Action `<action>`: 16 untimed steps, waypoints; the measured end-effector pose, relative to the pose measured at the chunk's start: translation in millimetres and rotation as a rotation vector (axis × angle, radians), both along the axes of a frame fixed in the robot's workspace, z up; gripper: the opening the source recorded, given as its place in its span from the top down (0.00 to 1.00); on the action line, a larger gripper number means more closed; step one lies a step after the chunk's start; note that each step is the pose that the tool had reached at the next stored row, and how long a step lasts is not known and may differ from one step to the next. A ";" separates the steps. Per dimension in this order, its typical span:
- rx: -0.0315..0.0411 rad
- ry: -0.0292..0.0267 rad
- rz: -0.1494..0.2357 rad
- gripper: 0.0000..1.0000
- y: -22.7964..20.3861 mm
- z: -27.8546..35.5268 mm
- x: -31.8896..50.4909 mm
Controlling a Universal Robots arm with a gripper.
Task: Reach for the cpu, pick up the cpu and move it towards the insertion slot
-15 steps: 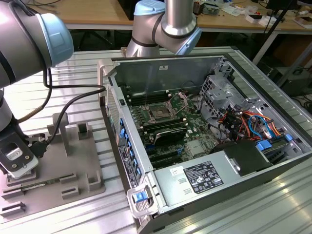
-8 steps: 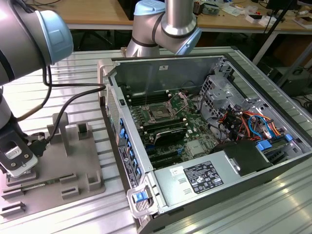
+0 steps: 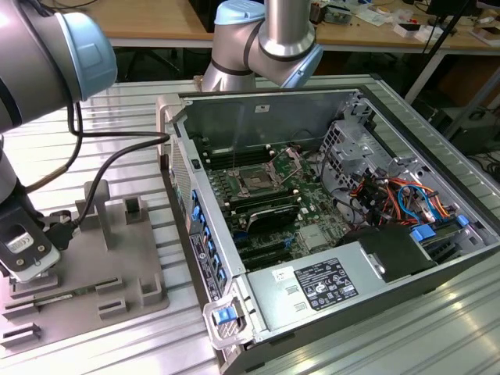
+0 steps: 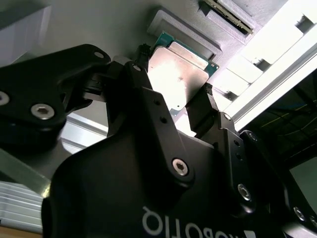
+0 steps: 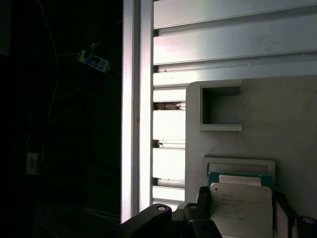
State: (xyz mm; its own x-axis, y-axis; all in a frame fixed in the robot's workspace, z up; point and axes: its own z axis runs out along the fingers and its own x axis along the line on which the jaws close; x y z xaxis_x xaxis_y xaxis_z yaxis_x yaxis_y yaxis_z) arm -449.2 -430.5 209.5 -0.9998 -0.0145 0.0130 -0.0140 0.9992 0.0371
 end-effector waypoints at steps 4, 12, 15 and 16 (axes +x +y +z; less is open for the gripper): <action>0.0000 0.0000 0.000 0.45 0.0 1.2 0.0; 0.0000 0.0000 0.000 0.45 0.0 3.1 0.0; 0.0001 -0.0001 0.000 0.45 0.0 3.5 0.0; 0.0001 0.0000 0.000 0.45 0.0 3.7 0.0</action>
